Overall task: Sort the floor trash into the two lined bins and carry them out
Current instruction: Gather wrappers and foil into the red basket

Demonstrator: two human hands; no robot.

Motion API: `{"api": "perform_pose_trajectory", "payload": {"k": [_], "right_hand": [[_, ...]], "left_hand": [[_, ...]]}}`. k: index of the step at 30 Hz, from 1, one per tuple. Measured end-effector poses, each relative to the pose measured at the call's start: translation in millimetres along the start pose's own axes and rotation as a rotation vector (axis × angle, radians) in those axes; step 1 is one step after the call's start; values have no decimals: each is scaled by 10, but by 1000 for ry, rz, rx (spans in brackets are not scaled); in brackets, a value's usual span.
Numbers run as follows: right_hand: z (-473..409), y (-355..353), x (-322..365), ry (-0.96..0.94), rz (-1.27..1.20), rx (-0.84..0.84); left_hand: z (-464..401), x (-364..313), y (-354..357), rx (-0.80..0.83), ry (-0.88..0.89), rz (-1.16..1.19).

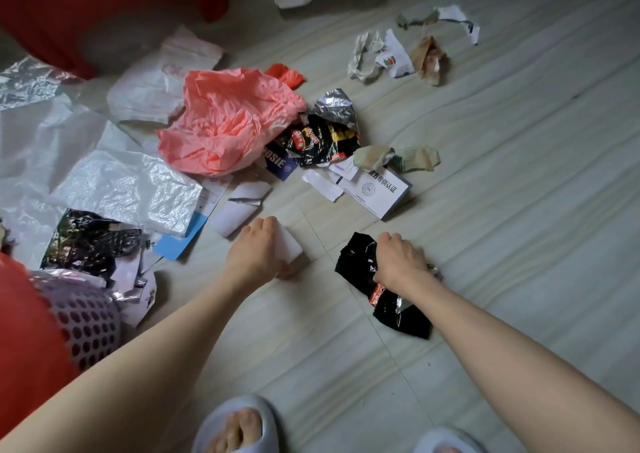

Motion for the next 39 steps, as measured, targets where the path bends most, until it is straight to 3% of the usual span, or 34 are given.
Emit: {"api": "perform_pose_trajectory", "payload": {"k": [3,6,8,14,18,22,27,39], "right_hand": [[-22,-207,44,-86,66,-122],[-22,-570,40,-127,-85,-391],[-92,-731,4,-123,-165,-464],[-539,-908,-80,-75,-366,-441],[-765,-980,53,-170,-298,-411],[-941,-748,138,-174,-287,-160],[-760,-573,288,-101,-217,-200],[-185,-47,169,132,-715,-140]], "left_hand": [[12,-1,-4,-1,7,4],[26,-8,-9,3,13,12],[36,-6,-14,2,14,17],[45,-2,10,14,23,25],[8,43,44,3,35,44],[-9,51,72,7,48,44],[5,56,80,14,39,39],[267,88,184,6,-98,-23]]}}
Point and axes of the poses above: each hand's wrist, its own z-axis away from the middle knuckle, its own y-axis out of the palm, x = y × z, the point moved 6 cm from there along -z, towards the middle knuckle, and after that the axes turned 1 degree about -z, right-handed, at the moved point
